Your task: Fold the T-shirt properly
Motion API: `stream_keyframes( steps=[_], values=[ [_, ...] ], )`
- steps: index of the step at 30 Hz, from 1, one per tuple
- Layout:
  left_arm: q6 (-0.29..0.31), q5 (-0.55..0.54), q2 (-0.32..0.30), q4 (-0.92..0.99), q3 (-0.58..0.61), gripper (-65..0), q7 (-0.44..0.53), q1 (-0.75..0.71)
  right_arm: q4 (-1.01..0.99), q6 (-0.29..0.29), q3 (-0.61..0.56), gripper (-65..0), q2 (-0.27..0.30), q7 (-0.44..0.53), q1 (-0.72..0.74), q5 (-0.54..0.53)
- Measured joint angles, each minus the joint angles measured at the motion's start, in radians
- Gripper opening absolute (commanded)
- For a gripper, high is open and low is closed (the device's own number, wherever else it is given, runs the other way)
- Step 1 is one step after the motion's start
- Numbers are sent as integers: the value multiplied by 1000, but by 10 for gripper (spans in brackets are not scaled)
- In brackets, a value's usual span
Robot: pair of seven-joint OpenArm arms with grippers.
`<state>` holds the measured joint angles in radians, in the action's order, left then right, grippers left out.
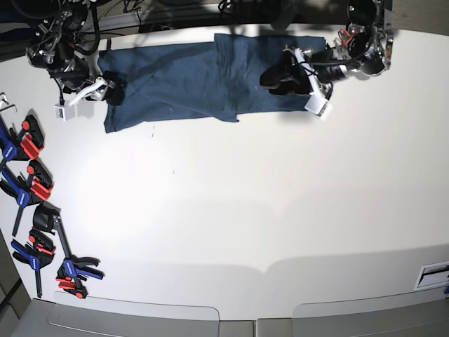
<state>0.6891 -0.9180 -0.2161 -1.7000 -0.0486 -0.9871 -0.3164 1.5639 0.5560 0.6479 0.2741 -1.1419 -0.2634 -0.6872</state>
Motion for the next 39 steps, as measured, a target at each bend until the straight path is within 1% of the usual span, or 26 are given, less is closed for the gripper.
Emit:
stream_keyframes(
  steps=[9, 13, 17, 19, 24, 29, 30, 32, 33, 37, 39],
  values=[
    [0, 0, 0, 0, 0, -460, 0, 0, -13, 0, -14, -228, 3, 2, 0, -1],
    [0, 0, 0, 0, 0, -460, 0, 0, -49, 2, -36, -228, 5, 30, 3, -27],
    [0, 0, 0, 0, 0, -460, 0, 0, -66, 4, -40, -228, 6, 25, 6, -42],
    [0, 0, 0, 0, 0, -460, 0, 0, -66, 5, -40, -228, 7, 2, 6, -50],
    [0, 0, 0, 0, 0, -460, 0, 0, -66, 15, -40, -229, 8, -98, 8, -156],
    [0, 0, 0, 0, 0, -460, 0, 0, -68, 19, -43, -237, 8, -102, 6, -171],
    [0, 0, 0, 0, 0, -460, 0, 0, -68, 19, -43, -248, 8, -102, 6, -171],
    [0, 0, 0, 0, 0, -460, 0, 0, -69, 19, -43, -300, 8, -108, 6, -170],
    [0, 0, 0, 0, 0, -460, 0, 0, -70, 19, -43, -341, 8, -111, 6, -169],
    [0, 0, 0, 0, 0, -460, 0, 1, -72, 19, -44, -543, 4, -125, 3, -151],
    [0, 0, 1, 0, -10, -461, 0, 1, -74, 18, -44, -616, 3, -127, 2, -151]
  ],
)
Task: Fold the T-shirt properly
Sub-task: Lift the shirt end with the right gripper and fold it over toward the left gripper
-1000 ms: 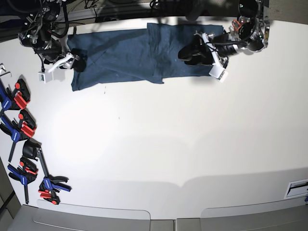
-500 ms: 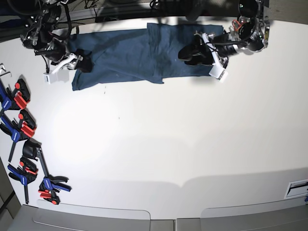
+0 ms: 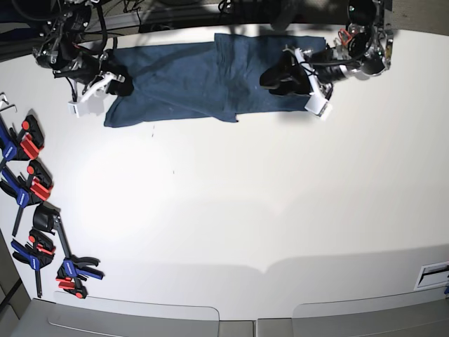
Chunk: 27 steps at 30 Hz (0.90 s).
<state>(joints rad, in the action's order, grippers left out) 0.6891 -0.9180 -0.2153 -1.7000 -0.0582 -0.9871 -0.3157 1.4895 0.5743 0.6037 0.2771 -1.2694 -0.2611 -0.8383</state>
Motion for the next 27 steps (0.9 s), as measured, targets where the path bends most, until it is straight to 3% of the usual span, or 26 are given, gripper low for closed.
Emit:
stream_keyframes(
  steps=[2, 6, 9, 12, 18, 22, 27],
  values=[
    [0, 0, 0, 0, -25, -466, 0, 0, -1, 0, 0, -650, 0, 0, 1, 0],
    [0, 0, -4, 0, -101, -512, 0, 0, -2, 0, 0, -650, 0, -11, 14, -4],
    [0, -2, -33, 0, -153, -566, -1, -8, -2, 5, 0, -650, 7, -39, 23, -112],
    [0, -2, -61, 0, -204, -650, 0, -23, 5, 63, 0, -650, 8, -90, 26, -235],
    [0, 0, -99, 0, -278, -650, -7, -94, 57, 107, 0, -650, 5, -143, 26, -439],
    [0, 1, -114, 0, -290, -650, -7, -139, 108, 116, 0, -650, -1, -143, 26, -521],
    [0, 65, -111, 0, -290, -650, -8, -160, 179, 117, -11, -650, -61, -145, 25, -549]
  ],
)
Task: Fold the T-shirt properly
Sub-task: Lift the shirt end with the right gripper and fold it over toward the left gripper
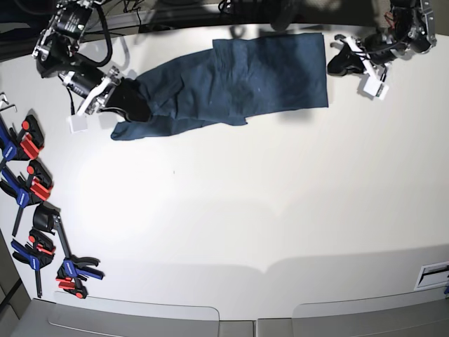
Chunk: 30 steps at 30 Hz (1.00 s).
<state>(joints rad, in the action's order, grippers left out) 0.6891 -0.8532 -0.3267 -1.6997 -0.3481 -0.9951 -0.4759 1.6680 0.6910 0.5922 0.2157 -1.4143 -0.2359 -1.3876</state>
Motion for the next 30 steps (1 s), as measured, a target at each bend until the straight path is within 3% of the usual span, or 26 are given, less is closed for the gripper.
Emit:
stream_keyframes(
  steps=[4, 13, 19, 27, 30],
  values=[
    [0, 13, -1, 0, 0, -650, 1, 3, 31, 0, -97, -650, -45, 3, -2, 1],
    [0, 13, 0, 0, 0, -650, 1, 0, 36, 1, -465, -650, -147, 3, -2, 55],
    [0, 12, 1, 0, 0, -650, 1, -14, 36, 1, -650, -650, -226, 2, 19, 275],
    [0, 13, 2, 0, 0, -650, 1, -19, 36, -3, -811, -650, -319, 263, 37, 729],
    [0, 13, 2, 0, 0, -650, 1, -19, 36, -19, -870, -650, -332, 290, 39, 809]
  ],
)
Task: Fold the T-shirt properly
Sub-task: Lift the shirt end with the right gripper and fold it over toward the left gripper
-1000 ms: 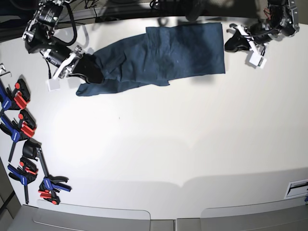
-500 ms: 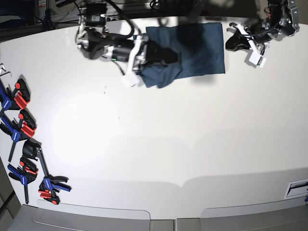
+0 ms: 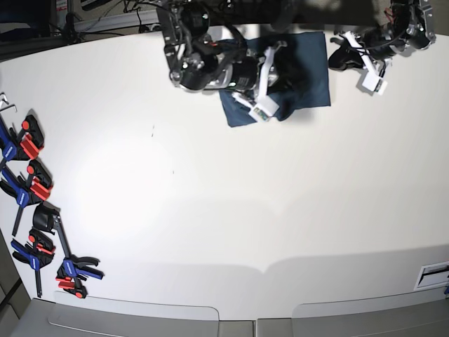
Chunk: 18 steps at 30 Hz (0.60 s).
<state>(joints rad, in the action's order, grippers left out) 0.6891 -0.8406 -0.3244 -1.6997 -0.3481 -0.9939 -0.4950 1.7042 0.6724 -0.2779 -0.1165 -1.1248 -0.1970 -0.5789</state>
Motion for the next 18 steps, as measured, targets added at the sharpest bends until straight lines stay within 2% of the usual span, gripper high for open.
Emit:
stream_keyframes(
  steps=[7, 13, 16, 18],
  values=[
    [0, 0, 0, 0, 0, -650, 0, 0, 0, -14, -90, -650, 0, 17, 8, 29],
    [0, 0, 0, 0, 0, -650, 0, 0, 0, -14, -93, -650, -28, 17, 9, 29],
    [0, 0, 0, 0, 0, -650, 0, 0, 0, -14, -93, -548, -30, 21, 9, 29],
    [0, 0, 0, 0, 0, -650, 0, 0, 0, -14, -93, -524, -30, 22, 9, 15]
  ],
)
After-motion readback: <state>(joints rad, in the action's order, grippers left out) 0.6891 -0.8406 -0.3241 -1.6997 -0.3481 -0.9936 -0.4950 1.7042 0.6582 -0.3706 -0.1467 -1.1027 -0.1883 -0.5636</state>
